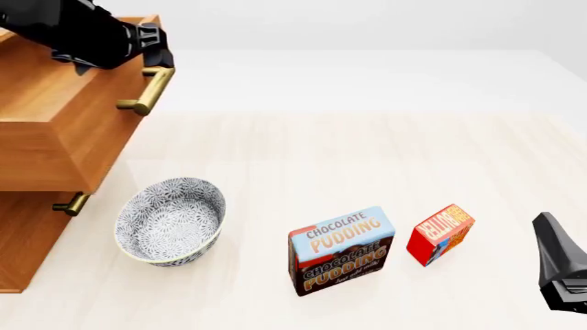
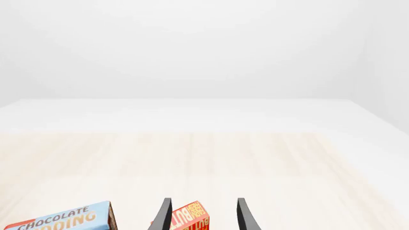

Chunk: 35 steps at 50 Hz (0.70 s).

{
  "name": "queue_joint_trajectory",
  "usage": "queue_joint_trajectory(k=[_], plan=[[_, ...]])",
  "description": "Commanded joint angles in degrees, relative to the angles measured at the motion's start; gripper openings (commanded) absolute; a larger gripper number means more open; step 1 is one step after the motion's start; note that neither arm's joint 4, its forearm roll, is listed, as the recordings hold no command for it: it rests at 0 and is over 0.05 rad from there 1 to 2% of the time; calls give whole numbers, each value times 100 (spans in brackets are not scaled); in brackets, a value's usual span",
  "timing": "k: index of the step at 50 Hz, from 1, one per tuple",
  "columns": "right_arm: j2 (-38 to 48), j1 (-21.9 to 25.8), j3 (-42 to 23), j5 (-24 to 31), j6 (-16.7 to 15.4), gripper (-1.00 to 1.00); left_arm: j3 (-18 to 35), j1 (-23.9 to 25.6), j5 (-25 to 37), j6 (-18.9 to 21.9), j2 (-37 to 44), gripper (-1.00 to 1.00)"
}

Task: Put the butter at the back in the top drawer of the cabinet and close it.

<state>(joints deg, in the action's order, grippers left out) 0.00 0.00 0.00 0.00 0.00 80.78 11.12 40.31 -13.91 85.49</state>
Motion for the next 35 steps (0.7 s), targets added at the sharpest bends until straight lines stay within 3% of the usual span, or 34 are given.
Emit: queue_joint_trajectory(k=[1, 35], plan=[[0, 0, 0, 0, 0, 100, -127, 205, -23, 141, 380, 100], [0, 0, 0, 0, 0, 100, 227, 724, 32, 4, 685, 100]])
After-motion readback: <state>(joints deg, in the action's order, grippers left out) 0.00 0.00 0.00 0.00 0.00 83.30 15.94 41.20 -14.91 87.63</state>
